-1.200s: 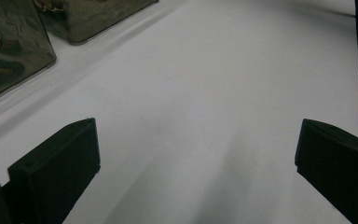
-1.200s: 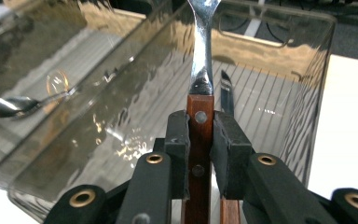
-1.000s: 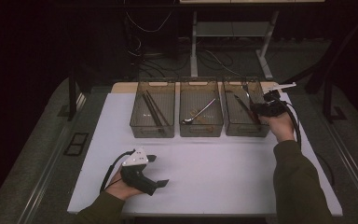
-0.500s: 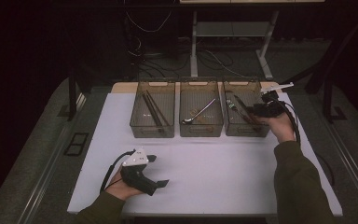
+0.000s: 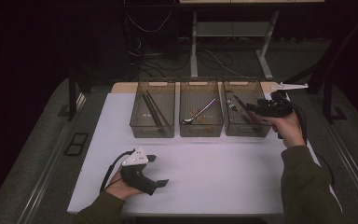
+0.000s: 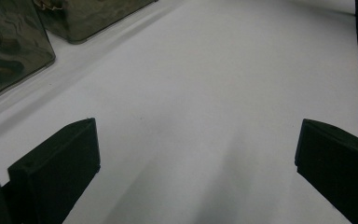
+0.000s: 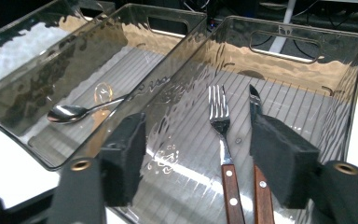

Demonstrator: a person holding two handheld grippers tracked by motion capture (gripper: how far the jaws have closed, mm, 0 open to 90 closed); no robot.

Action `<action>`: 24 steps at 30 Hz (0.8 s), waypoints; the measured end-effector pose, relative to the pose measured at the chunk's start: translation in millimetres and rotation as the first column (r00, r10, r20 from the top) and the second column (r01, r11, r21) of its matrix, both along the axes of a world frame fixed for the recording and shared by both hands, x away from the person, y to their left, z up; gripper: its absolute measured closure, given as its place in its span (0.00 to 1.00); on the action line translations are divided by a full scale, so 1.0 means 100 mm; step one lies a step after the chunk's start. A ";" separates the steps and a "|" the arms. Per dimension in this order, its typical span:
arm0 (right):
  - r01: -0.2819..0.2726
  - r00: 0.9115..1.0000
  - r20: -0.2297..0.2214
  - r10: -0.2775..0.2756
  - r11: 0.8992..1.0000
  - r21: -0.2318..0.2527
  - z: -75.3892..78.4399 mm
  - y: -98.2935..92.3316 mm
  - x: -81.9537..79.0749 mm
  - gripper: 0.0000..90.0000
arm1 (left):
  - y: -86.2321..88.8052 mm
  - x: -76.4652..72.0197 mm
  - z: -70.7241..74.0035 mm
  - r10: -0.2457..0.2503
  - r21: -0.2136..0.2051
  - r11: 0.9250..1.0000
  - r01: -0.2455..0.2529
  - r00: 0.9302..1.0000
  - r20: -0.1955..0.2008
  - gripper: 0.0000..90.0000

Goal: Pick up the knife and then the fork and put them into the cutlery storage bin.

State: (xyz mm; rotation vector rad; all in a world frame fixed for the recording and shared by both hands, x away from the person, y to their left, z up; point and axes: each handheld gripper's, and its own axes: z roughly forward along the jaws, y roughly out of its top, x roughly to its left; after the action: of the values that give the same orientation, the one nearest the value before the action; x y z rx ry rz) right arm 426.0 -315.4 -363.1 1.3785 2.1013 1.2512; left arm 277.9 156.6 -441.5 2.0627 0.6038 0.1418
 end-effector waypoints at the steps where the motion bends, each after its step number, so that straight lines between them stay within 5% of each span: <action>1: 0.010 1.000 0.007 -0.010 1.000 0.004 0.00 0.01 -0.02 0.35 | 0.00 0.01 0.00 0.001 -0.002 1.000 -0.001 1.000 0.001 0.00; 10: -0.028 0.999 0.046 0.028 0.999 0.016 -0.02 0.05 -0.20 0.22 | 0.02 0.07 -0.02 0.017 -0.007 1.000 -0.017 1.000 -0.001 0.00; 24: -0.126 0.989 0.077 0.126 0.992 -0.015 -0.18 0.25 -0.61 0.19 | 0.06 0.08 -0.01 0.022 -0.004 1.000 -0.022 1.000 0.012 0.00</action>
State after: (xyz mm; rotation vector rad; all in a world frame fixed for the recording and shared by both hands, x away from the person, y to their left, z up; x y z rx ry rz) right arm 364.6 -290.9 -381.3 1.1884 2.1668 1.3182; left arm 285.8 162.9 -442.7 2.0507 0.6196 0.1653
